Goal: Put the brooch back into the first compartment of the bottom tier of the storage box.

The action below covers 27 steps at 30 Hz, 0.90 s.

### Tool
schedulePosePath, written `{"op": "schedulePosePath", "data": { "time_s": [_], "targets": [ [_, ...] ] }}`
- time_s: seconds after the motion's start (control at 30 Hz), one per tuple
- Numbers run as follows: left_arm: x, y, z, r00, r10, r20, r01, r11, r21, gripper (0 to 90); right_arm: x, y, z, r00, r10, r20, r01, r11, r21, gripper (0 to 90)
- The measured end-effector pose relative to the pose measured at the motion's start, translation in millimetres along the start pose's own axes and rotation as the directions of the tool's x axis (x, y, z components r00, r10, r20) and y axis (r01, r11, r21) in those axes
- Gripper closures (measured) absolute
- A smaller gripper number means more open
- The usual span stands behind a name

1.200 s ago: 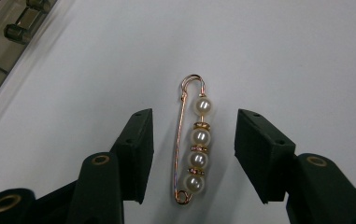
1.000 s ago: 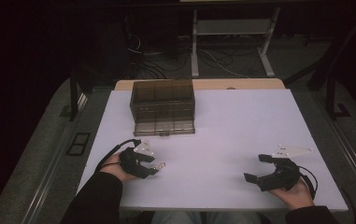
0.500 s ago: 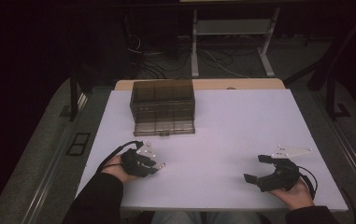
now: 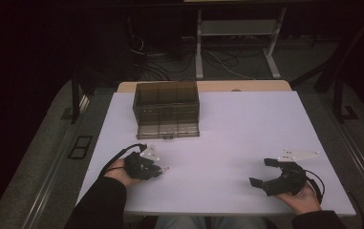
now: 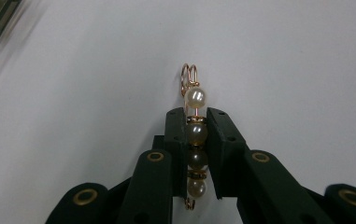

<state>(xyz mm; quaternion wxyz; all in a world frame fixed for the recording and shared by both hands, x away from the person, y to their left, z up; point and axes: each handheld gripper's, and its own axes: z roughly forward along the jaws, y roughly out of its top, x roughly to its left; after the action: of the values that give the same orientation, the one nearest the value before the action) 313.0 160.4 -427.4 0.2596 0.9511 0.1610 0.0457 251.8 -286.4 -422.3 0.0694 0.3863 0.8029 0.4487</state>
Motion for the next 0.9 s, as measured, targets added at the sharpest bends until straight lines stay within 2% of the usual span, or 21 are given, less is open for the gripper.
{"op": "schedulePosePath", "data": {
  "time_s": [0.07, 0.13, 0.17, 0.2, 0.27, 0.3, 0.33, 0.4, 0.5, 0.53, 0.57, 0.9],
  "targets": [
    [2.6, 0.7, 0.0, 1.0000, 0.007, 0.004, -0.007, 1.0000, -0.001, 78.6, 0.0, 0.0, -0.1, 1.0000, 0.000, 0.000, 0.000, 1.000, 0.001, 0.2],
    [2.4, 0.0, -0.2, 0.9997, -0.020, 0.013, 0.020, 0.9998, -0.001, 78.7, -0.1, 0.0, -0.1, 1.0000, -0.001, 0.000, 0.001, 1.000, 0.000, 0.2],
    [3.0, -0.1, -0.4, 0.9997, -0.020, 0.014, 0.020, 0.9998, -0.001, 78.6, 0.0, 0.0, -0.1, 1.0000, -0.001, 0.000, 0.001, 1.000, 0.000, 0.2],
    [5.2, 0.1, -1.1, 1.0000, 0.001, 0.010, -0.001, 1.0000, 0.003, 78.7, 0.0, 0.0, -0.1, 1.0000, -0.001, 0.000, 0.001, 1.000, 0.000, 0.2],
    [5.8, -0.4, -1.6, 0.9999, -0.007, 0.014, 0.007, 1.0000, 0.000, 78.7, -0.1, 0.0, -0.3, 1.0000, 0.000, 0.000, 0.000, 1.000, 0.001, 0.2],
    [4.8, -1.0, -2.3, 0.9994, -0.029, 0.019, 0.029, 0.9996, 0.000, 78.7, -0.2, 0.0, -0.3, 1.0000, 0.000, 0.000, 0.000, 1.000, 0.001, 0.2],
    [7.1, -1.0, -2.8, 0.9999, -0.010, 0.013, 0.010, 0.9999, -0.007, 78.7, -0.4, -0.1, -0.3, 1.0000, 0.000, 0.000, 0.000, 1.000, 0.000, 0.2],
    [6.4, -1.7, -4.1, 0.9993, -0.034, 0.019, 0.034, 0.9994, -0.006, 78.7, -0.4, -0.1, -0.4, 1.0000, 0.000, 0.000, 0.000, 1.000, 0.000, 0.2],
    [7.2, -2.0, -6.2, 0.9989, -0.042, 0.020, 0.042, 0.9990, -0.017, 78.7, -0.1, -0.1, -0.2, 1.0000, 0.001, 0.001, -0.001, 1.000, 0.002, 0.2],
    [8.1, -1.7, -7.3, 0.9993, -0.033, 0.019, 0.034, 0.9993, -0.015, 78.7, 0.0, -0.1, -0.1, 1.0000, 0.001, 0.002, -0.001, 1.000, 0.002, 0.2],
    [7.6, -1.7, -7.6, 0.9989, -0.042, 0.021, 0.043, 0.9989, -0.021, 78.7, 0.0, -0.1, -0.1, 1.0000, 0.002, 0.001, -0.002, 1.000, 0.002, 0.2],
    [11.9, 2.0, -18.8, 0.9993, -0.035, 0.009, 0.036, 0.9987, -0.037, 78.7, -0.2, 0.0, -0.5, 1.0000, 0.000, 0.000, 0.000, 1.000, 0.001, 0.2]
  ]
}}
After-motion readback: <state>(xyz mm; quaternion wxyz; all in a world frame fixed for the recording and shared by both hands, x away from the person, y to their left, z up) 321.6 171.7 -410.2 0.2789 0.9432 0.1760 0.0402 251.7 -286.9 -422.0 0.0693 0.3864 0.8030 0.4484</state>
